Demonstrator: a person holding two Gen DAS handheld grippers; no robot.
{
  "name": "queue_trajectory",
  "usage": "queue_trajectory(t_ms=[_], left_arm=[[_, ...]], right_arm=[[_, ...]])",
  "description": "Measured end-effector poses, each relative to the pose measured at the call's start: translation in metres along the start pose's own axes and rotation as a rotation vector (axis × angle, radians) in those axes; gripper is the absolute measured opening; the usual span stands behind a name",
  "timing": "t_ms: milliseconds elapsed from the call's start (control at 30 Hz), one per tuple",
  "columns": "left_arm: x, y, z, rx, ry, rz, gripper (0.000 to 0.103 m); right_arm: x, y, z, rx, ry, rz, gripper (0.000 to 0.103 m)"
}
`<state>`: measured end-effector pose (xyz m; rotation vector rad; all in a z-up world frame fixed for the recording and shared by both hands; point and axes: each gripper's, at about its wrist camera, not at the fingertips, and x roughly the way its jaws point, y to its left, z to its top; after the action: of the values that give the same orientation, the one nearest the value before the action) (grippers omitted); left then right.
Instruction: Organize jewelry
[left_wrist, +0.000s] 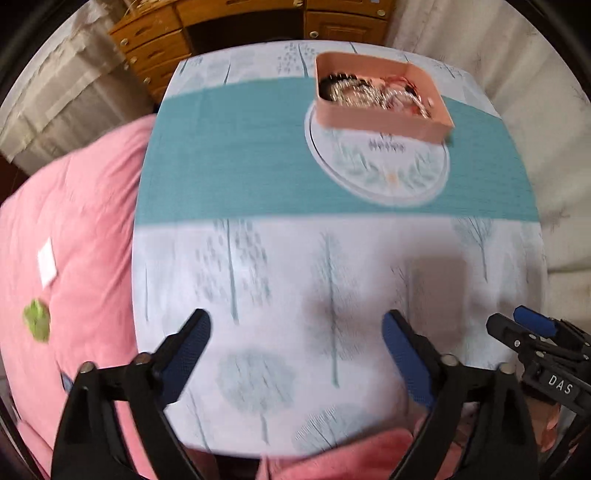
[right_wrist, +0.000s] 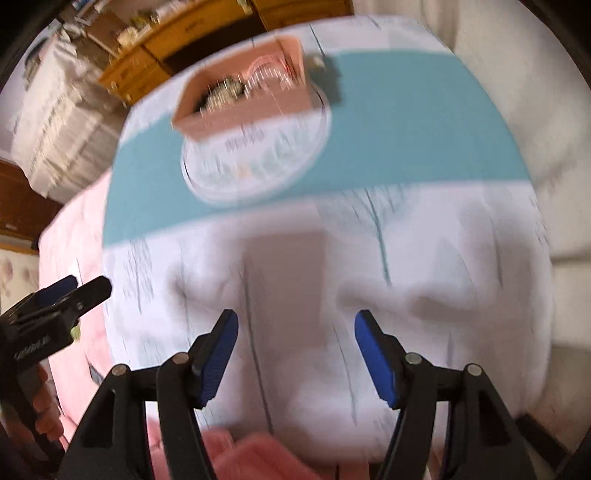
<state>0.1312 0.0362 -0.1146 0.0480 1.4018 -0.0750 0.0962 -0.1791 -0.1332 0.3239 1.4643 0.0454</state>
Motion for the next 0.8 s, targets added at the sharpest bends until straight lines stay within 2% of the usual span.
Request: queue_trajectory(t_ms=[100,233,367,467,667,700,800], left_arm=[[-0.01,-0.013,-0.025,-0.018,0.008,-0.045,0.099],[-0.028,-0.028,-0.043,-0.024,-0.009,-0.047,0.102],[-0.049,-0.038,-0.053,-0.038,-0.061,-0.038,0.102],[-0.064,-0.048,-0.061,-0.024,-0.099,-0.004,0.102],[-0.084,-0.058,-0.07,-0.003,-0.162,-0.012,0.102],[-0.085,-0.058,-0.071,-0.006,-0.168,-0.005,0.102],[-0.091,-0.054,-0.075,-0.04,-0.191,0.005,0.102]], right_arm=[[-0.014,-0.001,-0.023,-0.027,0.016,0.014,0.078],[-0.038,0.001,-0.04,-0.043,0.02,0.071,0.079],[-0.069,0.007,-0.056,-0.101,-0.063,0.047,0.08],[-0.089,0.006,-0.061,-0.106,-0.11,0.057,0.08],[-0.118,0.007,-0.073,-0.108,-0.218,0.03,0.081],[-0.119,0.009,-0.076,-0.111,-0.234,0.013,0.082],[-0.126,0.012,-0.083,-0.121,-0.291,-0.012,0.099]])
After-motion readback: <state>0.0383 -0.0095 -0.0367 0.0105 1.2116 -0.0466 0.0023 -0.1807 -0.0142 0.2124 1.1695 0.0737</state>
